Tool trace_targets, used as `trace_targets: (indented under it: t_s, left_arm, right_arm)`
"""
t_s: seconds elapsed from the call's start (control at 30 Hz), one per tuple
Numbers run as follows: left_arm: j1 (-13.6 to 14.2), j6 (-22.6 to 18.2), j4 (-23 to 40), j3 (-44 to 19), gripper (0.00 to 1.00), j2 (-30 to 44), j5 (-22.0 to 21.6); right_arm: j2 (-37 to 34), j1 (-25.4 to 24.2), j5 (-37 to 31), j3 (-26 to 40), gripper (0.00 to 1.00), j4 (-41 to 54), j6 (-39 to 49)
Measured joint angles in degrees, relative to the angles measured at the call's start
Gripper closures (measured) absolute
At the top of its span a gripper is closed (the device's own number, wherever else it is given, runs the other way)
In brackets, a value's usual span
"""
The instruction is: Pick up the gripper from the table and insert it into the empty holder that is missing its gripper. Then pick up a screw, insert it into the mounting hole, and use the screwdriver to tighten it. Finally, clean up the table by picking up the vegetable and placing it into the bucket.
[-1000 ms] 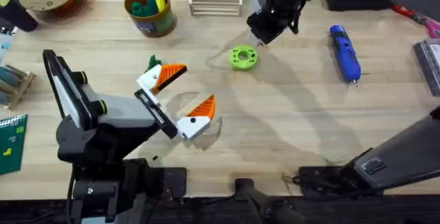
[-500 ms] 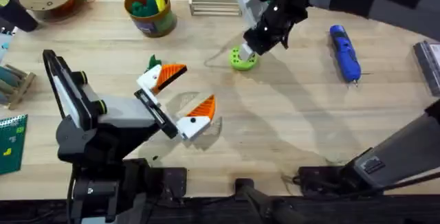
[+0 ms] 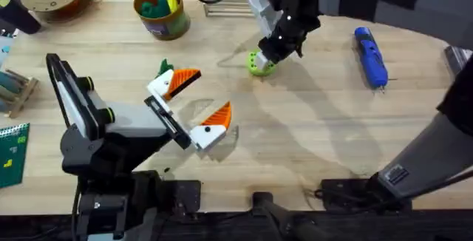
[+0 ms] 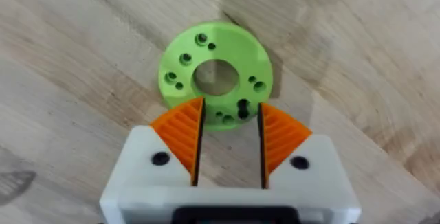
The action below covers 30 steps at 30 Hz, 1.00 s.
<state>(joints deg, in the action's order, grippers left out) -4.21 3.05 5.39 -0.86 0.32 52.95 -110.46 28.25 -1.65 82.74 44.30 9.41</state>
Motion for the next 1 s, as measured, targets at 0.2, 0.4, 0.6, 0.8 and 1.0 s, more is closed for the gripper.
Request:
trace_targets:
  t_s: [0.2, 0.4, 0.6, 0.8, 1.0]
  left_arm:
    - [0.0, 0.0, 0.0, 0.0, 0.005, 0.0, 0.0]
    - [0.0, 0.0, 0.0, 0.0, 0.005, 0.0, 0.0]
    - [0.0, 0.0, 0.0, 0.0, 0.005, 0.0, 0.0]
    - [0.0, 0.0, 0.0, 0.0, 0.005, 0.0, 0.0]
    - [0.0, 0.0, 0.0, 0.0, 0.005, 0.0, 0.0]
  right_arm:
    - [-0.4, 0.0, -0.1, 0.0, 0.669, -0.8, 0.0]
    - [-0.4, -0.6, -1.1, 0.0, 0.948, -1.2, 0.0]
    - [-0.4, -0.7, -1.2, 0.0, 0.994, -1.7, 0.0]
    - [-0.4, -0.8, -0.7, 0.0, 0.995, -3.4, 0.0]
    - [-0.4, -1.1, -0.2, 0.0, 0.995, -3.3, 0.0]
